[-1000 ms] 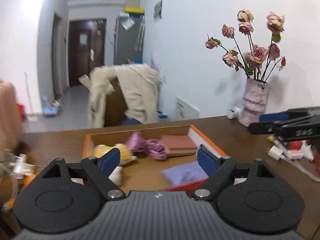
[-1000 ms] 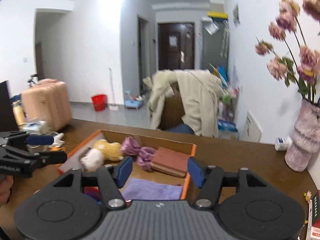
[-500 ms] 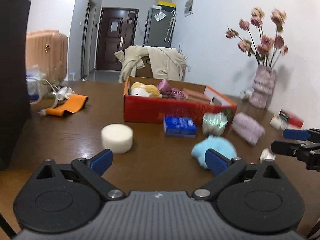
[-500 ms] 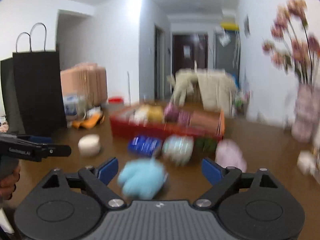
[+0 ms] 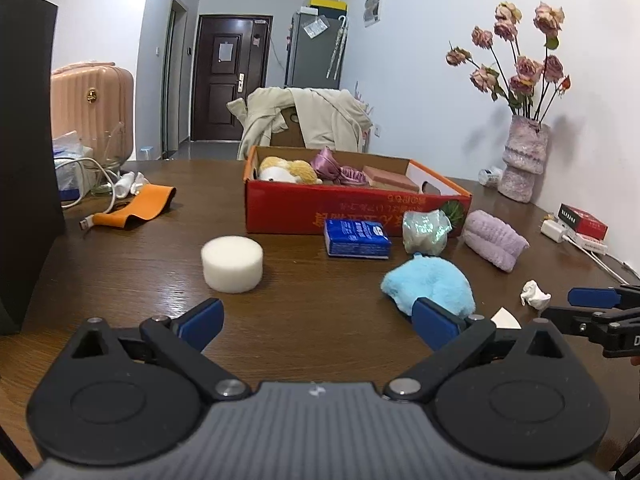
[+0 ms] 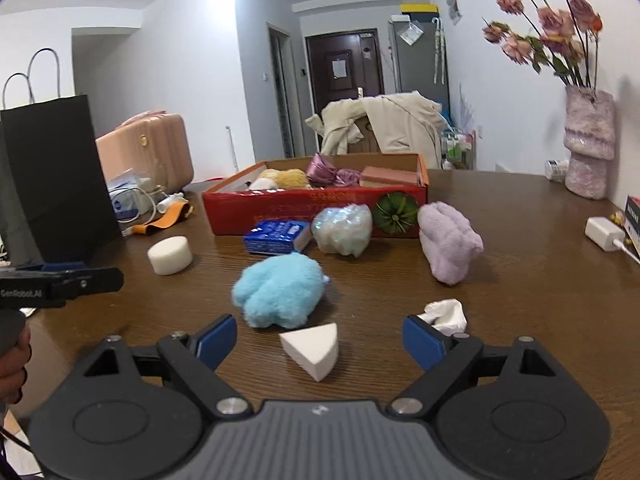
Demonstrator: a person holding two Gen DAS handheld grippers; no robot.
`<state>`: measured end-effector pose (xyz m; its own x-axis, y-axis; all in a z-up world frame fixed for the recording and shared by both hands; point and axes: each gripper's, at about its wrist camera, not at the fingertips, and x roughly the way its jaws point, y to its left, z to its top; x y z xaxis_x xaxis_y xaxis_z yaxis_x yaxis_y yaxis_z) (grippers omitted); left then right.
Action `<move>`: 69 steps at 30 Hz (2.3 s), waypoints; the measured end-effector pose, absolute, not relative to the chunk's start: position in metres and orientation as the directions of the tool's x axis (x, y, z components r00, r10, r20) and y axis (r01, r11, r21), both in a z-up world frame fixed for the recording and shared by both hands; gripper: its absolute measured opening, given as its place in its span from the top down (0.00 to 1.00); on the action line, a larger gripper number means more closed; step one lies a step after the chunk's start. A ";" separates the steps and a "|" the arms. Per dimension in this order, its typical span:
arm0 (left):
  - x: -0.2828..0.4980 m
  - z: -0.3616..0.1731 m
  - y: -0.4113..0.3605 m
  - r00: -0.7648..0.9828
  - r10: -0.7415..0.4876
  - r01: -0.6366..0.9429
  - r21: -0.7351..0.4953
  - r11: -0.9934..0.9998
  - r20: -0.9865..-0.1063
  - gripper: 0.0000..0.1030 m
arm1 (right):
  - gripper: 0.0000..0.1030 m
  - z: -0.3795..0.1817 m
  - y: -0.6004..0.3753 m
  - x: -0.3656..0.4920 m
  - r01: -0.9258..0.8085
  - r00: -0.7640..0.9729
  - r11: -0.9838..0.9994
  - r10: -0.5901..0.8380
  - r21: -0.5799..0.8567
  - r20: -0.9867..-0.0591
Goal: Organize soft objects
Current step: 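Grasp the white foam wedge with the left tool while the right tool grasps the white tissue, then carry the wedge with the left tool while the right tool carries the tissue to the box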
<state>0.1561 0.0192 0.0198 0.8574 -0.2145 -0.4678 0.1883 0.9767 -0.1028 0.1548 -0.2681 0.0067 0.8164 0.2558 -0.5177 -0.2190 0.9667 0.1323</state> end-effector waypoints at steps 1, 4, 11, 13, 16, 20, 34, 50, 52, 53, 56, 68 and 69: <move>0.158 0.019 0.018 0.855 -0.214 0.189 -0.101 0.977 -0.473 0.01 | 0.16 0.005 -0.269 0.157 -0.220 0.813 0.966 0.258 0.135 -0.521; 0.164 0.018 0.008 0.846 -0.216 0.193 -0.097 0.976 -0.488 0.01 | 0.25 0.001 -0.275 0.163 -0.220 0.817 0.969 0.246 0.112 -0.522; 0.178 0.008 -0.065 0.702 -0.490 0.464 -0.190 0.865 -0.517 0.14 | 0.37 -0.012 -0.315 0.190 -0.102 0.818 0.990 0.140 0.099 -0.558; 0.181 -0.002 -0.092 0.668 -0.510 0.507 -0.170 0.845 -0.543 0.22 | 0.40 -0.017 -0.324 0.199 -0.097 0.807 0.990 0.139 0.103 -0.575; 0.186 -0.012 -0.118 0.661 -0.496 0.512 -0.145 0.847 -0.563 0.22 | 0.42 -0.020 -0.329 0.209 -0.127 0.801 0.987 0.162 0.100 -0.576; 0.191 -0.022 -0.138 0.675 -0.428 0.481 -0.082 0.873 -0.601 0.38 | 0.54 -0.025 -0.334 0.221 -0.159 0.790 0.982 0.190 0.105 -0.583; 0.192 -0.001 -0.113 0.668 -0.502 0.507 -0.158 0.848 -0.549 0.67 | 0.83 -0.024 -0.320 0.220 -0.173 0.778 0.984 0.168 0.052 -0.605; 0.390 0.067 -0.019 0.780 -0.394 0.370 -0.150 0.917 -0.487 0.65 | 0.83 0.066 -0.287 0.380 -0.261 0.805 0.953 0.301 0.151 -0.511; 0.440 0.059 -0.024 0.737 -0.379 0.371 -0.133 0.919 -0.559 0.64 | 0.82 0.065 -0.275 0.430 -0.256 0.779 0.962 0.265 0.098 -0.568; 0.460 0.053 -0.027 0.728 -0.330 0.329 -0.116 0.937 -0.601 0.64 | 0.82 0.062 -0.271 0.453 -0.242 0.761 0.967 0.240 0.079 -0.603; 0.504 0.039 -0.039 0.711 -0.243 0.307 -0.020 0.952 -0.660 0.63 | 0.81 0.044 -0.266 0.509 -0.144 0.703 0.988 0.137 0.049 -0.698; 0.506 0.051 -0.030 0.734 -0.218 0.272 -0.016 0.962 -0.643 0.35 | 0.58 0.065 -0.274 0.515 -0.102 0.744 0.995 0.088 0.018 -0.663; 0.502 0.059 -0.027 0.742 -0.224 0.271 -0.022 0.962 -0.631 0.34 | 0.55 0.072 -0.274 0.513 -0.106 0.752 0.994 0.092 0.017 -0.652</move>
<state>0.5022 -0.0266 0.0594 0.7425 -0.2237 -0.6314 0.2713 0.9623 -0.0220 0.5132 -0.2744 0.0725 0.7524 0.0916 -0.6524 -0.1059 0.9942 0.0175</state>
